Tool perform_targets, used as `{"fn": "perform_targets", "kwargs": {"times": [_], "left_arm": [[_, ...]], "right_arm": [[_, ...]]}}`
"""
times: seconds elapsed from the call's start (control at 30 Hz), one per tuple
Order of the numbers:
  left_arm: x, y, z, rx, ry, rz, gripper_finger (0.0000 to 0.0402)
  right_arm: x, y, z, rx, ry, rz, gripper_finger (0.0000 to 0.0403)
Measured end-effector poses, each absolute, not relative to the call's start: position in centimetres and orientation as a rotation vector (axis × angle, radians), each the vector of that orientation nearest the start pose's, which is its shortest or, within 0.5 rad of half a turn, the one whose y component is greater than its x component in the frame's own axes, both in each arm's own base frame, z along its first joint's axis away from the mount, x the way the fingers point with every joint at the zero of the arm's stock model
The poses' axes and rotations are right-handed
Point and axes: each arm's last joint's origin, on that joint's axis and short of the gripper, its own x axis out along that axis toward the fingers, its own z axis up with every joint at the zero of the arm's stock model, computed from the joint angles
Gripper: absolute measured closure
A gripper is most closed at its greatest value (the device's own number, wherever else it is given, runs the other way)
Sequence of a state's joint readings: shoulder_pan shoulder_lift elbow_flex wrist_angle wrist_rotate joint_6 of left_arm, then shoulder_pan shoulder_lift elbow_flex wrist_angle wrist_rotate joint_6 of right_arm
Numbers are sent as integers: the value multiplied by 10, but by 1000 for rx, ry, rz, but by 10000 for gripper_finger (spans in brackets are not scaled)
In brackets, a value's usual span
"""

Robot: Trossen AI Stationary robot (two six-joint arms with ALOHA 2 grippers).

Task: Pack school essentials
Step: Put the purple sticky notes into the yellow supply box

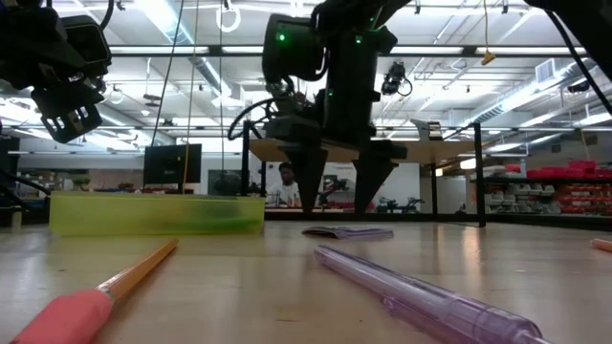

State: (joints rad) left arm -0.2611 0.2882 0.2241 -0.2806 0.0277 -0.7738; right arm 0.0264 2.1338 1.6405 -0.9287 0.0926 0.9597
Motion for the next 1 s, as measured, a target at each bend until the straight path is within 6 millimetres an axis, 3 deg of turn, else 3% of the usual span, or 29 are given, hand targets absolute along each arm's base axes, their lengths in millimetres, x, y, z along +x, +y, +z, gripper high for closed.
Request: {"fn": "perform_targets", "kwargs": {"times": [0.57, 1.0], "left_arm": [[102, -28, 190, -722, 436, -138, 235], [102, -28, 190, -728, 436, -137, 235]], "right_arm": [[412, 4, 156, 746, 1372, -647, 3], [412, 5, 151, 778, 1356, -622, 3]]}}
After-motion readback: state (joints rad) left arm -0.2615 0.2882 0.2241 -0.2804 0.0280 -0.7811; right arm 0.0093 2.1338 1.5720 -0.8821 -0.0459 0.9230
